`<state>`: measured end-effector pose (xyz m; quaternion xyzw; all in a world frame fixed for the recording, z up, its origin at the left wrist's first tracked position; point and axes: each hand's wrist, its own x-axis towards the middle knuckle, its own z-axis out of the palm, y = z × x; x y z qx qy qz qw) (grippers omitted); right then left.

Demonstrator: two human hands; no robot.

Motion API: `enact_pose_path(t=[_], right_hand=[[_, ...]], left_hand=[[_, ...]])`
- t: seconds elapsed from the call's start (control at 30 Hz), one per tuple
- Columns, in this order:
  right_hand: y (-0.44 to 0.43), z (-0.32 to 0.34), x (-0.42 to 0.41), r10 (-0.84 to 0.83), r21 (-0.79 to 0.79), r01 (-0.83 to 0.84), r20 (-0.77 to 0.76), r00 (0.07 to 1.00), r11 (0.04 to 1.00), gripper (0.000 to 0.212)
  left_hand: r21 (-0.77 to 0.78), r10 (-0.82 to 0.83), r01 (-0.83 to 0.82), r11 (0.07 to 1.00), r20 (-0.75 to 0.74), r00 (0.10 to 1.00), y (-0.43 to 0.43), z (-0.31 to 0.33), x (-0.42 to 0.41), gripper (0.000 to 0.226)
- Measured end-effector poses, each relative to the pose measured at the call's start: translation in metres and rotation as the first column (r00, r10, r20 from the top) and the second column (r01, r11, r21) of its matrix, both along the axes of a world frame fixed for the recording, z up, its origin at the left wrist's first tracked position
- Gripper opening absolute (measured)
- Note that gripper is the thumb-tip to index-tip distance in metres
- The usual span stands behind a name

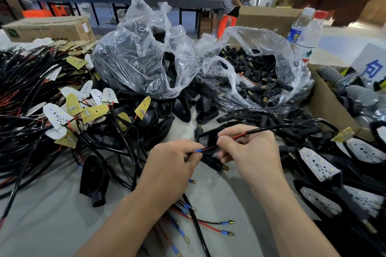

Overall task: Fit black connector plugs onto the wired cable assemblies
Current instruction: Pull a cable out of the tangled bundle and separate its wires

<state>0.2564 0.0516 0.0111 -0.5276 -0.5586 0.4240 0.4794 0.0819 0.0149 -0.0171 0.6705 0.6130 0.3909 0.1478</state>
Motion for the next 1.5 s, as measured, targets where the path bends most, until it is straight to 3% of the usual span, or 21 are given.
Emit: enact_pose_path(t=[0.2, 0.33, 0.4, 0.53, 0.87, 1.0, 1.13, 1.27, 1.37, 1.43, 1.5], right_hand=[[0.004, -0.002, 0.001, -0.129, 0.036, 0.129, -0.018, 0.992, 0.991, 0.018], [0.004, 0.000, 0.004, -0.139, 0.122, 0.141, -0.028, 0.990, 0.982, 0.019], [0.002, 0.000, 0.003, -0.105, 0.116, 0.104, 0.003, 0.995, 0.988, 0.019], [0.001, -0.004, -0.001, -0.095, 0.119, 0.083, 0.099, 0.991, 0.989, 0.016], [0.005, -0.012, -0.007, -0.222, 0.086, 0.224, -0.033, 0.975, 0.971, 0.011], [0.000, -0.006, -0.013, -0.127, -0.009, 0.128, -0.224, 0.966, 0.992, 0.015], [-0.009, -0.005, -0.023, -0.025, -0.020, 0.021, -0.242, 0.970, 1.000, 0.016], [-0.011, -0.010, -0.028, 0.014, 0.005, -0.014, -0.073, 0.997, 1.000, 0.017], [-0.011, -0.010, -0.025, -0.076, 0.085, 0.072, 0.036, 0.996, 0.994, 0.020], [-0.010, -0.004, -0.018, -0.197, 0.176, 0.162, 0.202, 0.959, 0.971, 0.037], [-0.008, 0.002, -0.008, -0.151, 0.181, 0.098, 0.312, 0.938, 0.979, 0.060]], left_hand=[[-0.020, 0.027, -0.027, 0.999, -0.005, 1.000, 0.000, 0.000, 0.002, 0.022], [-0.030, 0.074, -0.074, 0.997, 0.015, 0.997, -0.004, 0.003, 0.002, 0.057], [-0.029, 0.069, -0.068, 0.997, 0.029, 0.997, -0.003, 0.006, 0.002, 0.063], [-0.025, 0.074, -0.072, 0.997, 0.120, 0.990, -0.001, 0.006, 0.000, 0.057], [0.063, 0.062, -0.082, 0.995, 0.271, 0.961, -0.002, 0.009, 0.000, 0.042], [0.110, 0.064, -0.093, 0.990, 0.239, 0.969, -0.006, 0.010, 0.002, 0.039], [0.128, -0.001, -0.033, 0.991, 0.257, 0.966, -0.006, 0.011, 0.004, 0.038], [0.082, -0.038, 0.006, 0.997, 0.388, 0.921, -0.002, 0.012, 0.002, 0.042], [-0.019, -0.035, 0.054, 0.998, 0.541, 0.841, 0.004, 0.012, -0.001, 0.050], [-0.054, -0.021, 0.068, 0.996, 0.615, 0.788, 0.007, 0.012, -0.004, 0.050], [-0.068, 0.006, 0.057, 0.996, 0.694, 0.720, 0.008, 0.014, -0.007, 0.047]])
